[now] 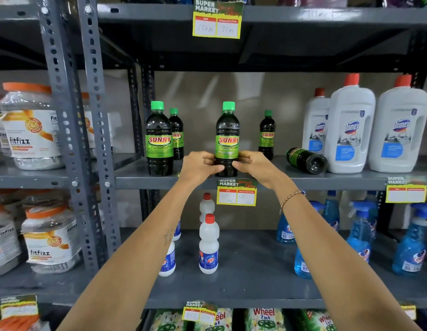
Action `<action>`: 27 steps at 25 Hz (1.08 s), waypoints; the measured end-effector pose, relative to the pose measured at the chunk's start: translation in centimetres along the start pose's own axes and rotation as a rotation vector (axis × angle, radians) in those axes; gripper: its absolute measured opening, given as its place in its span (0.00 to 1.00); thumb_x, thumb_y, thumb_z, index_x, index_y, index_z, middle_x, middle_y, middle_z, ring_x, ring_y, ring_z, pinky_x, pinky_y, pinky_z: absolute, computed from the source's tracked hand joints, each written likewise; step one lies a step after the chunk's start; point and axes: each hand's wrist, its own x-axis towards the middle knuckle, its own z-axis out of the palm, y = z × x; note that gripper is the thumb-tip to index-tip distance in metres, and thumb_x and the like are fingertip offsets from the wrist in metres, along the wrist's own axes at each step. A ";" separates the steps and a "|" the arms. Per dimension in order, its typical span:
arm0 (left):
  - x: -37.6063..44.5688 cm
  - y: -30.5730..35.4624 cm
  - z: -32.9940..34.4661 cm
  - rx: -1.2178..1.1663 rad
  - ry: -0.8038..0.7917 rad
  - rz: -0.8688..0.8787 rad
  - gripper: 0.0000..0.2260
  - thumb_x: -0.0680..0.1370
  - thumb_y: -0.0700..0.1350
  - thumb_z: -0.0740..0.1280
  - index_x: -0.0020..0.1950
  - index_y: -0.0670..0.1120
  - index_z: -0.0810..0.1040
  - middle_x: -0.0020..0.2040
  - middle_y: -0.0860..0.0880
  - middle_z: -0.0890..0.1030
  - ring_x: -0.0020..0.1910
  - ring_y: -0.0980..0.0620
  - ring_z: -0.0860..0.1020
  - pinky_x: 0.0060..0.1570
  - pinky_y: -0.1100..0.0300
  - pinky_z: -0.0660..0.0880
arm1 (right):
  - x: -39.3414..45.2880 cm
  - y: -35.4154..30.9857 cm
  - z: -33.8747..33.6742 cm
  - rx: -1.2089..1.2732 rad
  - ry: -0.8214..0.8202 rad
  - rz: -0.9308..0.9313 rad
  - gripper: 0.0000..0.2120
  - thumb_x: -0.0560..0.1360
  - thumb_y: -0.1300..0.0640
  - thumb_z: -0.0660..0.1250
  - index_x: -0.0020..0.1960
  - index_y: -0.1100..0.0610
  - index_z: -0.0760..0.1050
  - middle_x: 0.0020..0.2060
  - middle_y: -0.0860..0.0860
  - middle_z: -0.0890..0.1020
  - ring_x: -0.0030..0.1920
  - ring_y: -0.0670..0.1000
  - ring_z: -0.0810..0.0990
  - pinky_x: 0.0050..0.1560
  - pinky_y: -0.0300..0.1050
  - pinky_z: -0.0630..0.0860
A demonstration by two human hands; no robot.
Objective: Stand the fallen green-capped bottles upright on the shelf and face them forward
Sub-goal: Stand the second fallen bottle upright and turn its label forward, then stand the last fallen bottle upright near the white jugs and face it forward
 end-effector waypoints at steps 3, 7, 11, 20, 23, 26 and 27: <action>0.0 -0.1 -0.1 0.004 -0.007 0.003 0.20 0.68 0.41 0.77 0.58 0.39 0.79 0.52 0.41 0.84 0.45 0.53 0.81 0.46 0.65 0.77 | 0.0 -0.1 0.0 0.003 -0.007 0.000 0.22 0.76 0.63 0.66 0.69 0.59 0.69 0.63 0.51 0.78 0.61 0.45 0.76 0.51 0.32 0.74; -0.7 0.2 0.1 0.013 0.084 0.046 0.19 0.70 0.46 0.76 0.56 0.40 0.79 0.49 0.44 0.84 0.44 0.53 0.81 0.47 0.63 0.77 | 0.1 0.4 -0.5 -0.032 -0.005 0.014 0.22 0.78 0.62 0.64 0.70 0.60 0.67 0.62 0.49 0.76 0.62 0.46 0.74 0.55 0.34 0.72; -2.4 0.5 1.2 0.210 0.333 0.485 0.11 0.79 0.50 0.64 0.46 0.42 0.77 0.39 0.50 0.77 0.38 0.54 0.74 0.40 0.62 0.71 | 0.6 1.4 -1.5 0.092 0.274 0.085 0.17 0.78 0.64 0.62 0.66 0.65 0.70 0.58 0.59 0.78 0.54 0.51 0.79 0.51 0.38 0.78; -1.7 1.1 12.3 0.595 0.188 0.843 0.07 0.75 0.34 0.63 0.51 0.36 0.78 0.46 0.40 0.79 0.43 0.41 0.76 0.44 0.50 0.73 | -1.6 1.8 -8.1 -0.539 0.799 -0.003 0.07 0.74 0.61 0.65 0.47 0.59 0.81 0.43 0.53 0.84 0.43 0.50 0.80 0.48 0.38 0.71; -1.5 1.3 15.4 0.692 0.199 0.762 0.12 0.79 0.42 0.57 0.54 0.38 0.78 0.50 0.41 0.81 0.49 0.41 0.78 0.54 0.49 0.73 | -2.1 1.2 -11.6 -0.761 0.867 -0.032 0.09 0.73 0.66 0.62 0.44 0.63 0.81 0.45 0.59 0.85 0.48 0.58 0.81 0.51 0.42 0.71; -1.7 1.1 16.9 0.872 0.261 0.660 0.17 0.81 0.50 0.54 0.51 0.43 0.79 0.48 0.45 0.81 0.49 0.43 0.77 0.61 0.48 0.69 | -2.1 1.2 -13.8 -1.011 0.725 0.107 0.12 0.75 0.60 0.61 0.49 0.68 0.78 0.50 0.65 0.81 0.53 0.64 0.79 0.53 0.50 0.74; -1.7 1.0 17.1 0.908 0.283 0.636 0.17 0.81 0.51 0.54 0.48 0.44 0.79 0.45 0.45 0.81 0.46 0.43 0.77 0.59 0.48 0.69 | -2.2 1.4 -14.2 -1.069 0.664 0.176 0.15 0.76 0.57 0.61 0.52 0.69 0.77 0.53 0.66 0.80 0.55 0.64 0.77 0.55 0.52 0.73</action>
